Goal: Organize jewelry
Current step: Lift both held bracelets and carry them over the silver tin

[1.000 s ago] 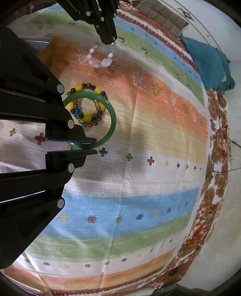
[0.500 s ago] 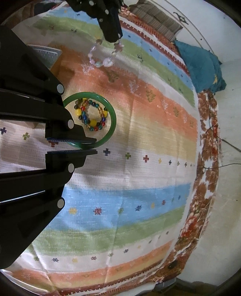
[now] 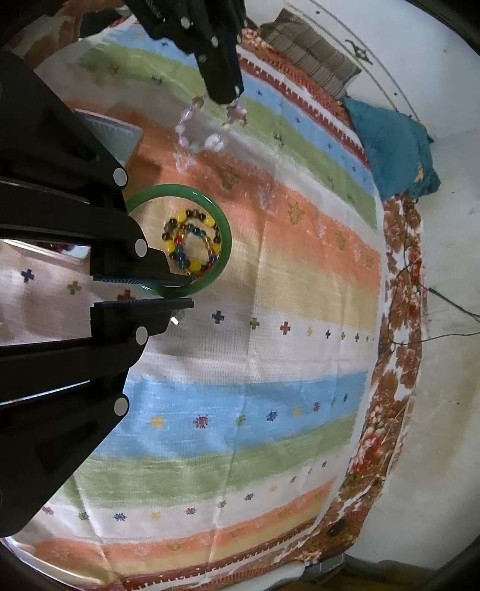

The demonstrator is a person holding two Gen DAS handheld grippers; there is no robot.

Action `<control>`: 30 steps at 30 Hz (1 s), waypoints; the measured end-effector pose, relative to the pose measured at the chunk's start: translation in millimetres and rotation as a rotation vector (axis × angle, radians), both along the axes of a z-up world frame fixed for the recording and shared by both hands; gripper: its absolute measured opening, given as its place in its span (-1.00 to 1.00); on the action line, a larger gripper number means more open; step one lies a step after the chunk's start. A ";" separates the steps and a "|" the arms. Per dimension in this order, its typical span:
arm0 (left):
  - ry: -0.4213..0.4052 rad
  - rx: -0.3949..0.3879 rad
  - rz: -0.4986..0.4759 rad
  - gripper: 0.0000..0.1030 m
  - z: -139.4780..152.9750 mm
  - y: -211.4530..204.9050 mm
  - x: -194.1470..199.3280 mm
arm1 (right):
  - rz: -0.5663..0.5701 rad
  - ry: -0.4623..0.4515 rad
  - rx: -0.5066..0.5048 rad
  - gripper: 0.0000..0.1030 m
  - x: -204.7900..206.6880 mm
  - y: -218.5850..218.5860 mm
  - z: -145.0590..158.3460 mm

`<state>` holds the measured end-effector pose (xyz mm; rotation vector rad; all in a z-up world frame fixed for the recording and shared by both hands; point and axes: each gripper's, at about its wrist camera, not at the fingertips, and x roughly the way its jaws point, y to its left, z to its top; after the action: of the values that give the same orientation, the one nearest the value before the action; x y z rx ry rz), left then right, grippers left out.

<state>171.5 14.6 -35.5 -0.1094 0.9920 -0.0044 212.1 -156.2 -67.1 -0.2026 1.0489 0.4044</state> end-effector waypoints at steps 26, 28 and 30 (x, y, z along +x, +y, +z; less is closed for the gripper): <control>-0.075 -0.005 -0.023 -0.81 14.1 -19.3 -57.6 | 0.065 -0.044 -0.002 -0.85 -63.9 -3.2 20.9; -0.077 -0.005 -0.025 -0.81 14.1 -20.6 -61.4 | 0.069 -0.042 -0.007 -0.85 -68.7 -3.2 19.8; -0.077 -0.004 -0.027 -0.81 13.6 -22.0 -64.4 | 0.067 -0.041 -0.016 -0.85 -72.1 -3.3 18.2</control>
<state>107.1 -7.4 -21.9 -0.0986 0.9164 -0.0354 140.0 -159.5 -48.9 -0.2597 1.0070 0.4507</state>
